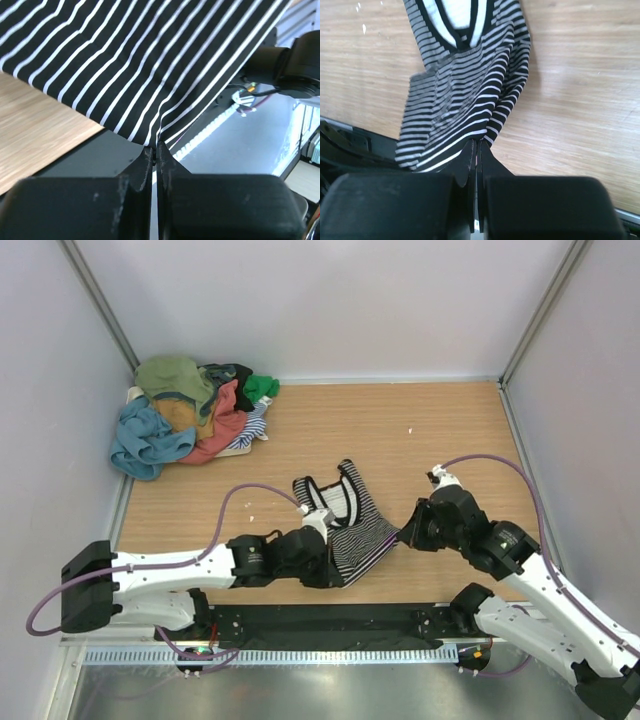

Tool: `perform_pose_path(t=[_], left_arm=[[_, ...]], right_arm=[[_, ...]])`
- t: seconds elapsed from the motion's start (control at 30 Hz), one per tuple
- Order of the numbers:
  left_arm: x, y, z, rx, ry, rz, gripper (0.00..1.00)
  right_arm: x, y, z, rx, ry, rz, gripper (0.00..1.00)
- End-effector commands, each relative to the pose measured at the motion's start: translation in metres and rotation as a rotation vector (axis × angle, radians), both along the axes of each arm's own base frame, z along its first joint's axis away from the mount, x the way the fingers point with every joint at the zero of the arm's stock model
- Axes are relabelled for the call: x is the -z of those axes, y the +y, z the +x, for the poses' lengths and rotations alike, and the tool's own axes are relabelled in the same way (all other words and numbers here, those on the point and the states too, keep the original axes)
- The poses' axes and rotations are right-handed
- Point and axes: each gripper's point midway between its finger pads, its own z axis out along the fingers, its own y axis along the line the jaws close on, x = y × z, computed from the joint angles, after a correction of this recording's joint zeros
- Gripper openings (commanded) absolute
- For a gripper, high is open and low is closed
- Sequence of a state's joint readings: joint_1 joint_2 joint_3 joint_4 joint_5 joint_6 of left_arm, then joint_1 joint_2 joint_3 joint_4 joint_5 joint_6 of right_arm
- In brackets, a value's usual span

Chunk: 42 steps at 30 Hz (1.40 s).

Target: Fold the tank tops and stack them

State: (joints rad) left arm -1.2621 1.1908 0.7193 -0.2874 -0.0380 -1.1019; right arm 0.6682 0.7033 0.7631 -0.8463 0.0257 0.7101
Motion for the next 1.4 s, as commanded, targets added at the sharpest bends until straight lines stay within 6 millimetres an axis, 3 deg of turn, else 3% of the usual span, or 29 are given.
perform_pose_path(t=[0.0, 0.3, 0.63, 1.1, 1.37], left_arm=[[-0.022, -0.027, -0.012, 0.050, 0.010, -0.069, 0.01], [-0.022, -0.059, -0.030, 0.095, 0.065, -0.148, 0.00], [-0.050, -0.070, -0.014, 0.048, 0.109, -0.319, 0.01], [-0.055, -0.025, 0.045, -0.152, 0.129, -0.430, 0.01], [-0.052, 0.007, 0.085, -0.246, 0.142, -0.454, 0.02]], right_arm=[[-0.029, -0.007, 0.020, 0.063, -0.101, -0.020, 0.01], [-0.046, -0.018, 0.034, 0.124, -0.160, -0.063, 0.01], [-0.062, -0.012, 0.070, 0.155, -0.211, -0.152, 0.01], [-0.079, 0.031, 0.137, 0.114, -0.231, -0.190, 0.01], [-0.068, 0.056, 0.183, 0.105, -0.195, -0.168, 0.02]])
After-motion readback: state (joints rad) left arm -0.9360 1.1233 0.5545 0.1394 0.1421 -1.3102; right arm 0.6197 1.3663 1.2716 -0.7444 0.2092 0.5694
